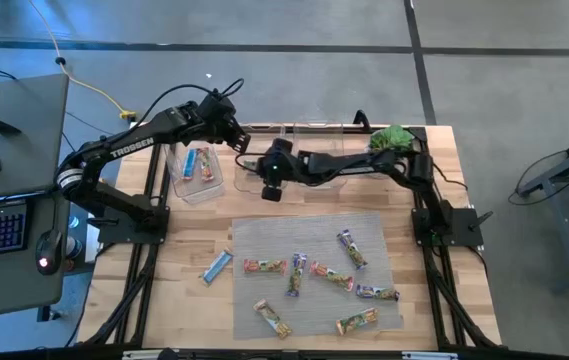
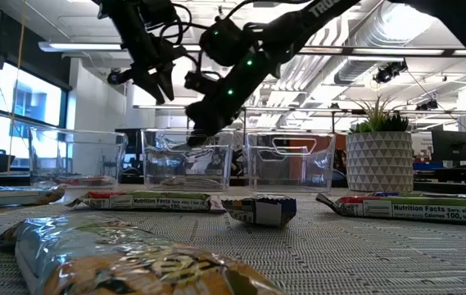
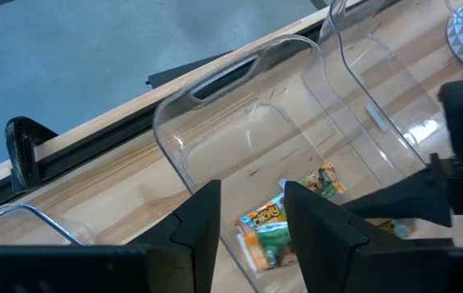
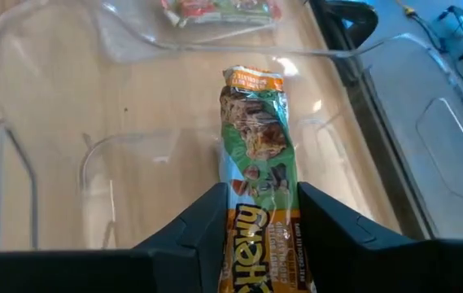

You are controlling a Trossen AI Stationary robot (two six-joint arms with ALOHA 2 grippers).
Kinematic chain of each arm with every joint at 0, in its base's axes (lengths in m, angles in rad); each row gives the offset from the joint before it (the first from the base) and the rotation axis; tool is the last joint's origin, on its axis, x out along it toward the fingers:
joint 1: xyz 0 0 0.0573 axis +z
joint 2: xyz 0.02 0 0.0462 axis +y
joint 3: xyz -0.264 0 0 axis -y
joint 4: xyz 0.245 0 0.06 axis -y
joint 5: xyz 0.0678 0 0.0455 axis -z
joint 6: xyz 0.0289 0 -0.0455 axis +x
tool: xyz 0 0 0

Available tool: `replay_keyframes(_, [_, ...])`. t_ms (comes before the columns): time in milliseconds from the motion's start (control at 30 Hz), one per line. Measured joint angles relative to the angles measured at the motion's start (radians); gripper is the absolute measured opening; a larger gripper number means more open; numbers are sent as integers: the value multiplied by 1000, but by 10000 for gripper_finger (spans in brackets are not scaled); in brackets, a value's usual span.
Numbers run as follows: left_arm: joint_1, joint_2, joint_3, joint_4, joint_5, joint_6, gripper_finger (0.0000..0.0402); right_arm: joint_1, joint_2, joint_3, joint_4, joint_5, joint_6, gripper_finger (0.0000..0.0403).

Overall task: Pick and place Granola Bars by type
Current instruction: Put the yellow granola bar into the middle transparent bin

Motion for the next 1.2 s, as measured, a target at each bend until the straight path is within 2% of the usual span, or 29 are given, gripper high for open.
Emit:
replay_keyframes(333, [0, 0, 0, 16, 0, 0, 131, 1, 2, 23, -39, 1, -4, 177])
replay_keyframes(567, [0, 0, 0, 72, 5, 3, 131, 56, -150, 23, -151, 7, -36, 170])
replay_keyframes(700, [0, 0, 0, 16, 139, 0, 131, 112, -269, 23, -278, 17, -36, 161])
replay_keyframes(867, [-13, 0, 0, -129, 294, -29, 131, 179, -419, 23, -401, 97, -35, 150])
replay_keyframes(933, [-46, 0, 0, -182, 339, -52, 131, 196, -467, 22, -450, 115, -10, 149])
replay_keyframes(1067, [-189, -3, 0, -228, 352, -123, 131, 206, -544, 22, -555, 116, 53, 152])
replay_keyframes(1200, [-411, -24, 0, -203, 247, -270, 131, 200, -577, 22, -675, 118, 119, 153])
